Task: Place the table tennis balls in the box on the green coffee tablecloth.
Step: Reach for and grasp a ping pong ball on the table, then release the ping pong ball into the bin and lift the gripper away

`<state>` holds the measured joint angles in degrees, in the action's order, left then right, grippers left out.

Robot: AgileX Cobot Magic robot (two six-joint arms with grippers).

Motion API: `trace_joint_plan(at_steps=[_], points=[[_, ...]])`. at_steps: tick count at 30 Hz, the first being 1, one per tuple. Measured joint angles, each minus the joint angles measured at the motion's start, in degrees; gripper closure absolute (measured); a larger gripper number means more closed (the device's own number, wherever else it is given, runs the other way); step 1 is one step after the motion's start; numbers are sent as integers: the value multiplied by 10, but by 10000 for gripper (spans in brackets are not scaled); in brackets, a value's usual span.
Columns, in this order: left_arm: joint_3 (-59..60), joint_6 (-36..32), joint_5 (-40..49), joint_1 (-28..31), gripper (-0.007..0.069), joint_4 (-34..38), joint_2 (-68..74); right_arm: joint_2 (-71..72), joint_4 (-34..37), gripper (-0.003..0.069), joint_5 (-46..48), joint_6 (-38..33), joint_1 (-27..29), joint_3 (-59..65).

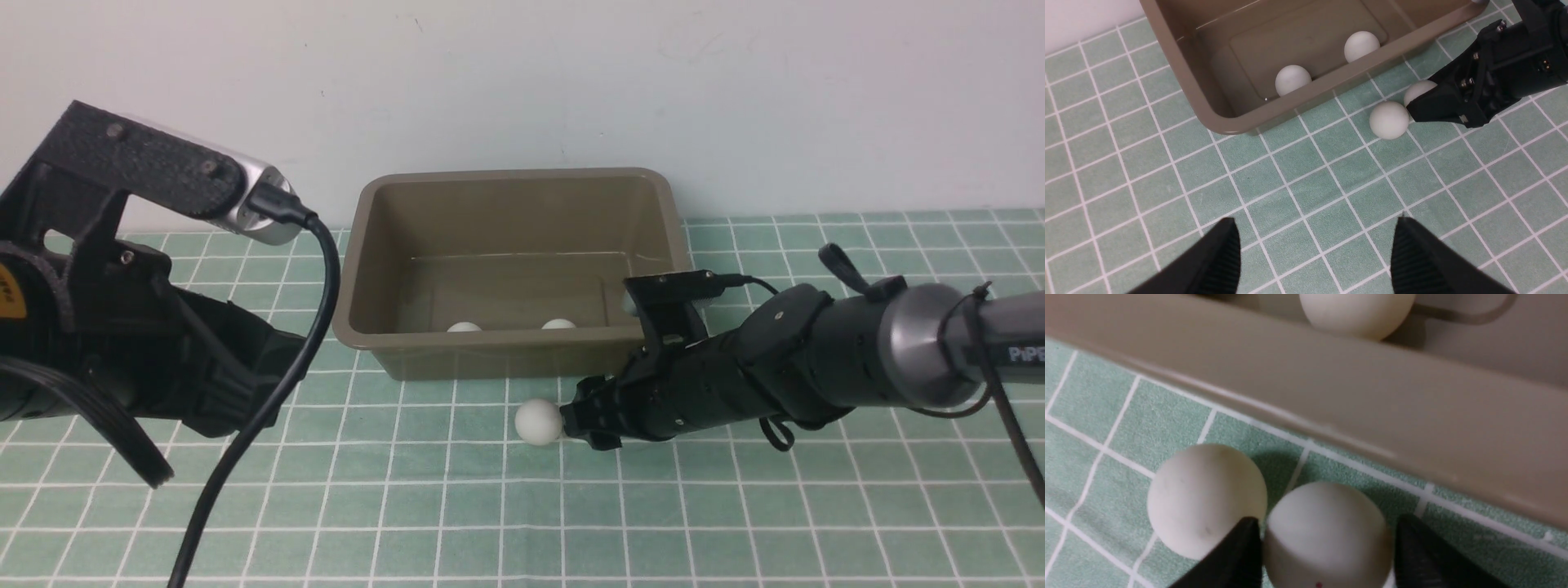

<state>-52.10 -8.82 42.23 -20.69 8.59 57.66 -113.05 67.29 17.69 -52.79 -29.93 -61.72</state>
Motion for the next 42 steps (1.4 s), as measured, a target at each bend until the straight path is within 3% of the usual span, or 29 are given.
trace_joint_plan(at_steps=[1, 3, 14, 20, 26, 34, 42], points=[[0, 0, 0, 0, 178, 0, 0, 0, 4, 284, -1, -3, 0, 0], [0, 0, 0, 0, 178, 0, 0, 0, 7, 303, -1, -3, 0, 0], [0, -1, 0, 0, 178, 0, 0, 24, -52, 302, 27, 10, 0, 0], [0, -1, 0, 0, 178, 0, 0, 80, -116, 302, 60, 62, 0, 0], [0, -1, 0, 0, 178, 0, 0, 178, -233, 302, 150, 170, 0, 0], [0, -1, 0, 0, 178, 0, 0, 221, -250, 302, 106, 172, 1, -4], [0, -1, 0, 0, 178, 0, 0, 125, -254, 302, 94, 154, 27, -99]])
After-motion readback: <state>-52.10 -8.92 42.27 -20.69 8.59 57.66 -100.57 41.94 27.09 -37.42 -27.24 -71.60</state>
